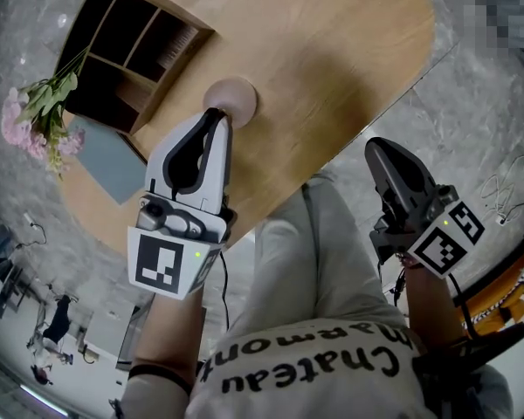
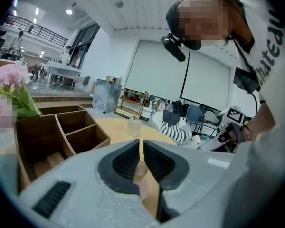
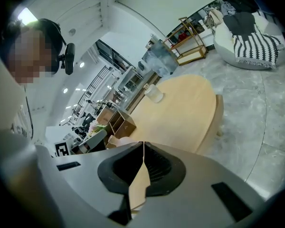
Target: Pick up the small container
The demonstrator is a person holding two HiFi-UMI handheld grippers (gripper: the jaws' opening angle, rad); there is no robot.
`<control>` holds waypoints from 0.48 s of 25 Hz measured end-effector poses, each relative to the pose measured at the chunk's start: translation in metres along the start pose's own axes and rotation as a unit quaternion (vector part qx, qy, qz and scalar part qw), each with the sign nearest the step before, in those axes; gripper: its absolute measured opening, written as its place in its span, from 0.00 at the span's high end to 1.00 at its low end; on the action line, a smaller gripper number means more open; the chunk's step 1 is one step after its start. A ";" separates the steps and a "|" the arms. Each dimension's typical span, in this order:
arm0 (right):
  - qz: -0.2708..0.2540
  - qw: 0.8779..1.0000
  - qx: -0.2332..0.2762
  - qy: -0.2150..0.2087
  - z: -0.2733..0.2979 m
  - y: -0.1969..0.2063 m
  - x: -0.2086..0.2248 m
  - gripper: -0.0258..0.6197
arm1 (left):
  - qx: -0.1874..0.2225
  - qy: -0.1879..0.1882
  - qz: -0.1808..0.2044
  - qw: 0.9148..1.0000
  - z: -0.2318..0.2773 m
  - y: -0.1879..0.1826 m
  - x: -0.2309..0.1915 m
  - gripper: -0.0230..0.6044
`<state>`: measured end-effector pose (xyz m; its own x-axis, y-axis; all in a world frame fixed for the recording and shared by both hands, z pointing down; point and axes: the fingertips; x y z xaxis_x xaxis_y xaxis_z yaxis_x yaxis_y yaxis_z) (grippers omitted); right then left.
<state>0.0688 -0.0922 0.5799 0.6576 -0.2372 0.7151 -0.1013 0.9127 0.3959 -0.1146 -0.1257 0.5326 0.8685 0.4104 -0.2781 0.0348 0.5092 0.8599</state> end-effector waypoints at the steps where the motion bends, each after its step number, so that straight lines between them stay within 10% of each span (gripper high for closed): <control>1: 0.001 1.000 0.001 0.000 0.002 0.000 0.001 0.94 | -0.009 -0.001 0.005 1.000 0.000 0.005 -0.002 0.93; 12: 0.022 1.000 0.009 -0.012 0.019 0.004 0.006 0.94 | -0.036 0.017 0.052 0.998 0.009 0.026 -0.008 0.76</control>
<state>0.0581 -0.0960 0.5963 0.6335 -0.2056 0.7459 -0.1437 0.9160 0.3745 -0.1164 -0.1227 0.5607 0.8486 0.4880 -0.2044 -0.0908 0.5149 0.8524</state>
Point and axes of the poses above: the fingertips, and each gripper's own axes: z forward along the fingers, x to its right, y out of its underside, and after that the axes turned 7 degrees about -x, right-handed
